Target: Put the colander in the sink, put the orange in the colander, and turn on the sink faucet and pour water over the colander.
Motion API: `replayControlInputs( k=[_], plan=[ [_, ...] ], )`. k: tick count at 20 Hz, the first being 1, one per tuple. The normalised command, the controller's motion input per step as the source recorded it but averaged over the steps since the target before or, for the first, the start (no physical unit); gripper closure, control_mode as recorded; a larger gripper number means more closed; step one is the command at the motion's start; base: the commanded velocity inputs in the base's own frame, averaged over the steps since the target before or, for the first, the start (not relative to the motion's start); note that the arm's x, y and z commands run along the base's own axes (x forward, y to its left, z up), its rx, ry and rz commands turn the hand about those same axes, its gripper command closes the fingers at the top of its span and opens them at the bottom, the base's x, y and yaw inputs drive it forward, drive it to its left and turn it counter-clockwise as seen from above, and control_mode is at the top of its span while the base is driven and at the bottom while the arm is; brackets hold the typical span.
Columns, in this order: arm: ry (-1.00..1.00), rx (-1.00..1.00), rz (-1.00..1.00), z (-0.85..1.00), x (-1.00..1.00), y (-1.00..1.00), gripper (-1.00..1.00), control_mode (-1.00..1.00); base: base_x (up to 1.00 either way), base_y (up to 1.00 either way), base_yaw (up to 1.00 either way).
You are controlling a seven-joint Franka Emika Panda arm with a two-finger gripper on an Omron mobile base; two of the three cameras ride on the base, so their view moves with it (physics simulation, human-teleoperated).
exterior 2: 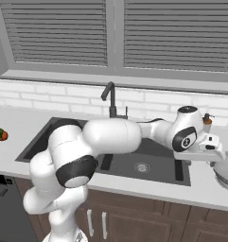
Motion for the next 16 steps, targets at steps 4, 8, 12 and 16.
replayControlInputs(
  k=[4,8,12,16],
  plan=[
    [0.00,0.00,0.00,-0.14,0.01,-0.38,-1.00,-1.00,0.00,0.00,0.00],
    [0.00,0.00,0.00,-0.16,0.00,-0.21,-1.00,-1.00,0.00,0.00,0.00],
    [0.00,0.00,0.00,-0.11,0.01,-0.16,-1.00,-1.00,0.00,0.00,0.00],
    [0.01,0.00,0.00,-0.29,0.00,-0.06,-1.00,-1.00,0.00,0.00,0.00]
  ],
)
